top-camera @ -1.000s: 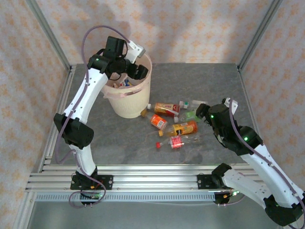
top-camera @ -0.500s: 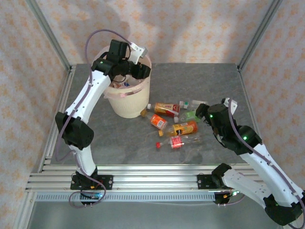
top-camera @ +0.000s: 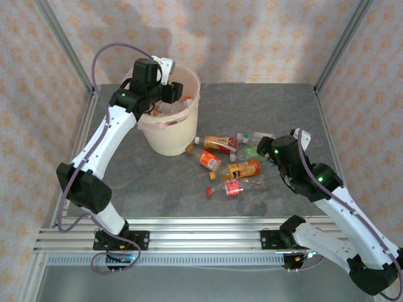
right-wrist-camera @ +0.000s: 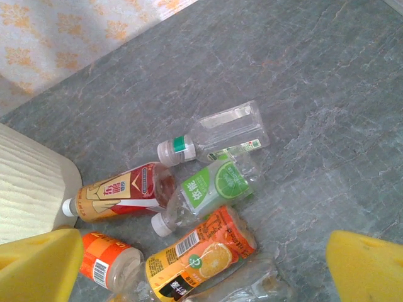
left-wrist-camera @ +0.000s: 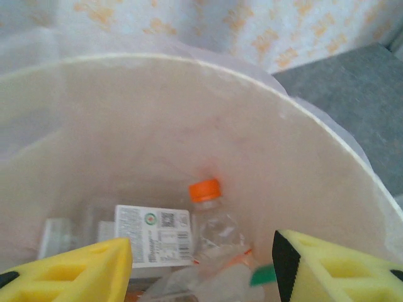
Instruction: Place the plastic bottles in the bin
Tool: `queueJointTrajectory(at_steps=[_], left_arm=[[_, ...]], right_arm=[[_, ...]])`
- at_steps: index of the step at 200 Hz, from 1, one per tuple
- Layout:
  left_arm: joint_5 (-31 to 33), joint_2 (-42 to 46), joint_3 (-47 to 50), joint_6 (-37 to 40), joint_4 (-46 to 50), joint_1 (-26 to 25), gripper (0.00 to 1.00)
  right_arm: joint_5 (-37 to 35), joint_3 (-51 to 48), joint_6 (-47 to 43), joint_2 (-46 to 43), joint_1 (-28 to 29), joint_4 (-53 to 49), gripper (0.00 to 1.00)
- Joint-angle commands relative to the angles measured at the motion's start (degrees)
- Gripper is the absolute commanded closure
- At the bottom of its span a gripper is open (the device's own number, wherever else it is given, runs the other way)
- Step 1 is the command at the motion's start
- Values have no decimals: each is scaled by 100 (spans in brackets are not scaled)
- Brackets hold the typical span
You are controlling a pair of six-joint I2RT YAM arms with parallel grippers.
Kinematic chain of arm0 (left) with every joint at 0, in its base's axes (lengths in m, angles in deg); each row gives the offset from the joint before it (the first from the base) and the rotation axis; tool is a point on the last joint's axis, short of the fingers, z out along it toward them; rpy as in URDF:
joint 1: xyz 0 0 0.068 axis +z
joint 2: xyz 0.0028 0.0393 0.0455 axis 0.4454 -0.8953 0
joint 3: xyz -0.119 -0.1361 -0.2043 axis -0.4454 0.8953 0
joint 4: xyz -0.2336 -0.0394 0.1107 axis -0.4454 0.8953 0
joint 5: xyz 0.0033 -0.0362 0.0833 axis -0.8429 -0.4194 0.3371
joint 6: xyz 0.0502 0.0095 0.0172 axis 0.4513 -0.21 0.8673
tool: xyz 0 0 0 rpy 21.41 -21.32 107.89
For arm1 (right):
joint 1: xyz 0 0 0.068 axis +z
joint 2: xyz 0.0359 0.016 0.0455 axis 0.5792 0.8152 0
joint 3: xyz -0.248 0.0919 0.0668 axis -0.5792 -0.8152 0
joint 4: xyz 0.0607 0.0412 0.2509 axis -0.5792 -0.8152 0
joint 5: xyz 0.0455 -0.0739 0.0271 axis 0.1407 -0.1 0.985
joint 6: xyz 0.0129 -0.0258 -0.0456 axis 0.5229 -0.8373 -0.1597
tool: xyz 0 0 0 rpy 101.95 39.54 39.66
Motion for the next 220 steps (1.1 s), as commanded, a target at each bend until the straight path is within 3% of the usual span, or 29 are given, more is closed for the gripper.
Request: queueJointTrajectory(at_steps=[1, 36, 94, 143, 172, 220], left_arm=[[410, 386, -77, -183, -152, 32, 39], [553, 687, -84, -391, 393, 29, 48], [678, 1006, 249, -657, 1277, -36, 74], [611, 779, 624, -750, 1141, -137, 74], [661, 601, 726, -793, 1018, -146, 74], [705, 323, 665, -880, 879, -138, 72]], right_arm=[[-10, 46, 56, 35, -5, -176, 1], [117, 72, 204, 106, -5, -317, 1], [559, 55, 519, 274, -5, -814, 1], [1307, -563, 1142, 301, -4, -623, 1], [1948, -1285, 1727, 227, -5, 163, 1], [2398, -2213, 2510, -24, 9, 1334, 1]])
